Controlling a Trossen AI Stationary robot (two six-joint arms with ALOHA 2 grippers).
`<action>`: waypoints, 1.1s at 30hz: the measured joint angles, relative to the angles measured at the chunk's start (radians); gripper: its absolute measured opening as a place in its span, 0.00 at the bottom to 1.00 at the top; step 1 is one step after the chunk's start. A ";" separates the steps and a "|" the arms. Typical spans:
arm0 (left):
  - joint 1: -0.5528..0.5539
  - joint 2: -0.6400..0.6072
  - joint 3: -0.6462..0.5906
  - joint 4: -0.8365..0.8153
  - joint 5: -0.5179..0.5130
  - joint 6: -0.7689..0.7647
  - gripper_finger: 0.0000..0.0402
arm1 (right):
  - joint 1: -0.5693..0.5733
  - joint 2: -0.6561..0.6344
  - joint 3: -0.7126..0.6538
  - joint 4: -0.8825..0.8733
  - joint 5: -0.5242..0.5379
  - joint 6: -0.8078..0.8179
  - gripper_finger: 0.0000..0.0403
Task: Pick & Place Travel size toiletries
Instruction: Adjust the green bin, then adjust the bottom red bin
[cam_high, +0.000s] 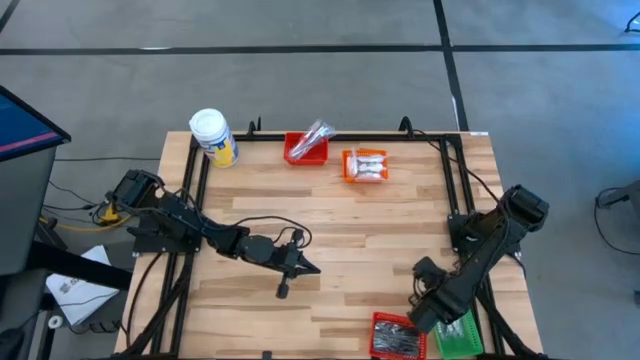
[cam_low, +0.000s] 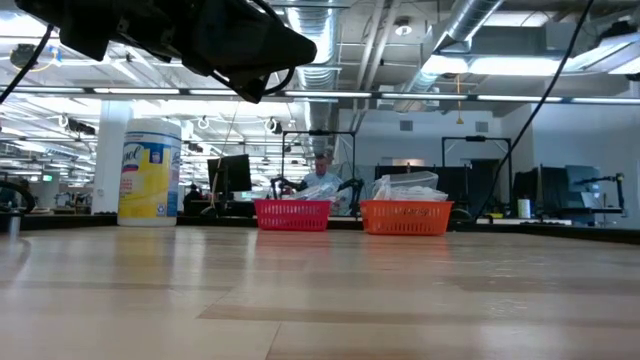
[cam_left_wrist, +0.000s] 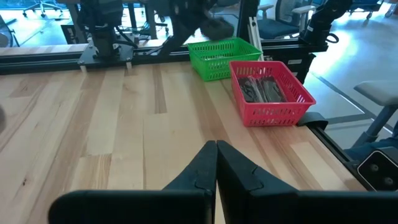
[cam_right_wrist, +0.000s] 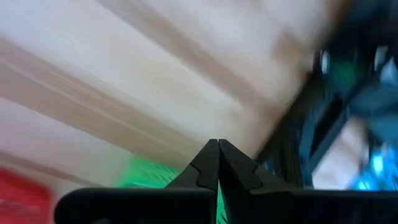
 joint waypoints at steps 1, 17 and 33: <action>0.000 0.000 0.000 0.000 0.000 0.000 0.00 | -0.005 0.000 0.031 -0.023 0.046 -0.014 0.00; -0.002 0.000 0.000 0.000 0.003 0.003 0.00 | 0.025 0.048 0.190 0.519 0.017 -0.437 0.00; -0.006 0.000 0.000 0.005 -0.001 0.003 0.00 | 0.077 0.193 0.187 0.497 -0.214 -0.592 0.00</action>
